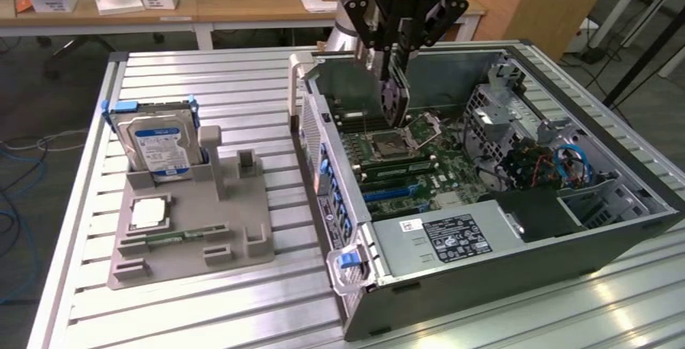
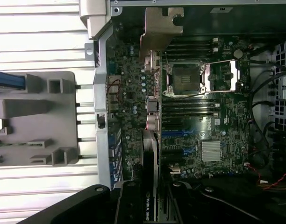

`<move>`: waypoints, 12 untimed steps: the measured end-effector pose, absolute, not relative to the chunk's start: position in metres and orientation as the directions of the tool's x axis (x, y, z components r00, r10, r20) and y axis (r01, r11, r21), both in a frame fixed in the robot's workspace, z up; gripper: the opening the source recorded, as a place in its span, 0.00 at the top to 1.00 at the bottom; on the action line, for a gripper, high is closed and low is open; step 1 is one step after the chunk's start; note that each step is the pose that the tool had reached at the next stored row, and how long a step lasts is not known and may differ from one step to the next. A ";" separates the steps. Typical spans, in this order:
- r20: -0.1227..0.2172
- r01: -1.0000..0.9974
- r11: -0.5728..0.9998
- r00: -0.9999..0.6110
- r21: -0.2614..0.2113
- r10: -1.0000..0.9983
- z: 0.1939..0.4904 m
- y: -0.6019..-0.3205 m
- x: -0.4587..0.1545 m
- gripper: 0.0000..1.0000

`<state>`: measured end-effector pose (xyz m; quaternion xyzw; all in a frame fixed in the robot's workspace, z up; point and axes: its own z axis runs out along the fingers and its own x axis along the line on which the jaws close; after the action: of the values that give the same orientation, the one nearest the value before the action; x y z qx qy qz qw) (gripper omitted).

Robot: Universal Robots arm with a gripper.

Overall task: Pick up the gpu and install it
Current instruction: 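Pick up the gpu and move the gpu toward the slot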

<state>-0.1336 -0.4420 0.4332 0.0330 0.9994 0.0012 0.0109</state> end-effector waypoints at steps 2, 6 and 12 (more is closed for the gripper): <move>-0.022 0.066 0.998 -0.998 0.003 0.066 0.433 -0.442 -0.133 0.74; -0.022 0.066 0.998 -0.998 0.003 0.066 0.433 -0.442 -0.131 0.74; -0.022 0.066 0.998 -0.998 0.003 0.066 0.433 -0.442 -0.128 0.74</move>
<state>-0.1276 -0.4420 0.4326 0.0330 0.9994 0.0012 0.0109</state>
